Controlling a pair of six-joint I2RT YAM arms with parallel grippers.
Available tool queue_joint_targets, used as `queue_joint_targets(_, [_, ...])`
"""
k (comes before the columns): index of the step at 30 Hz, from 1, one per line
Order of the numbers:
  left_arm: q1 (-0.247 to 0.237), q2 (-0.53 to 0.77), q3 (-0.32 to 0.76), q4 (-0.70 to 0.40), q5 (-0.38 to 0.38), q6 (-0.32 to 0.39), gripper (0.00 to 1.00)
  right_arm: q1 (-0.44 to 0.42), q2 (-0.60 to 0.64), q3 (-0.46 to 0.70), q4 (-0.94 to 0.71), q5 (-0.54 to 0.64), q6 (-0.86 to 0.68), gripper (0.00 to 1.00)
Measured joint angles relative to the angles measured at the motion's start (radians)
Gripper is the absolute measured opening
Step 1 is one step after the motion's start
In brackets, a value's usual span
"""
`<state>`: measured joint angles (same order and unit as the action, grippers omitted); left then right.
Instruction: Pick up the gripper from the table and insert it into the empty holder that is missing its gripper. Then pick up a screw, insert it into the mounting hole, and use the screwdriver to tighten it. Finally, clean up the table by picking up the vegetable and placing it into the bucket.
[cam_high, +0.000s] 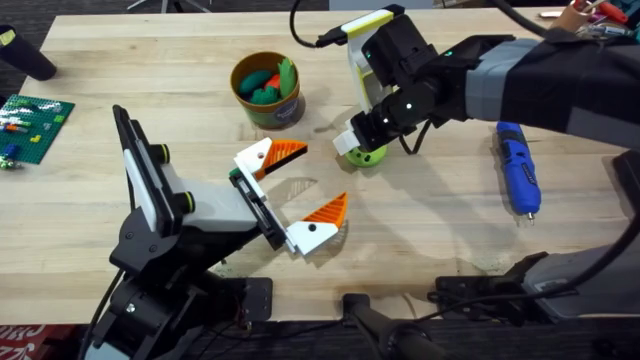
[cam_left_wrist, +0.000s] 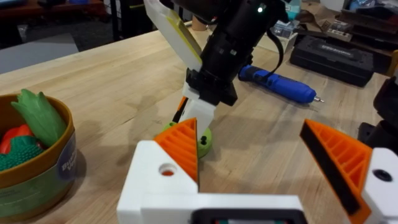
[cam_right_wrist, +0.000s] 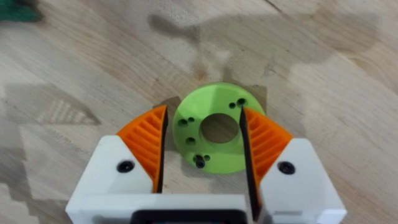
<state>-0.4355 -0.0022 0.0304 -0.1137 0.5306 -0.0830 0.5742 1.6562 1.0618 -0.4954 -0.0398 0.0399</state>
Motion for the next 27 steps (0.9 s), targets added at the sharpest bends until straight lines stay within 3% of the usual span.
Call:
queue_joint_targets(8, [0.000,0.003,0.000,0.005,-0.001,0.000,0.992,0.005,-0.013,0.021,-0.073,-0.019,0.036,0.618])
queue_joint_targets(13, [0.000,0.003,0.000,0.005,-0.001,-0.001,0.992,0.005,-0.102,0.047,-0.106,0.019,0.047,0.618])
queue_joint_targets(20, [0.000,0.003,0.000,0.005,-0.002,-0.001,0.992,0.005,-0.197,0.062,-0.273,0.077,0.046,0.618])
queue_joint_targets(27, [0.000,0.003,0.000,0.005,-0.002,-0.001,0.992,0.010,-0.186,0.040,-0.256,0.091,0.043,0.618])
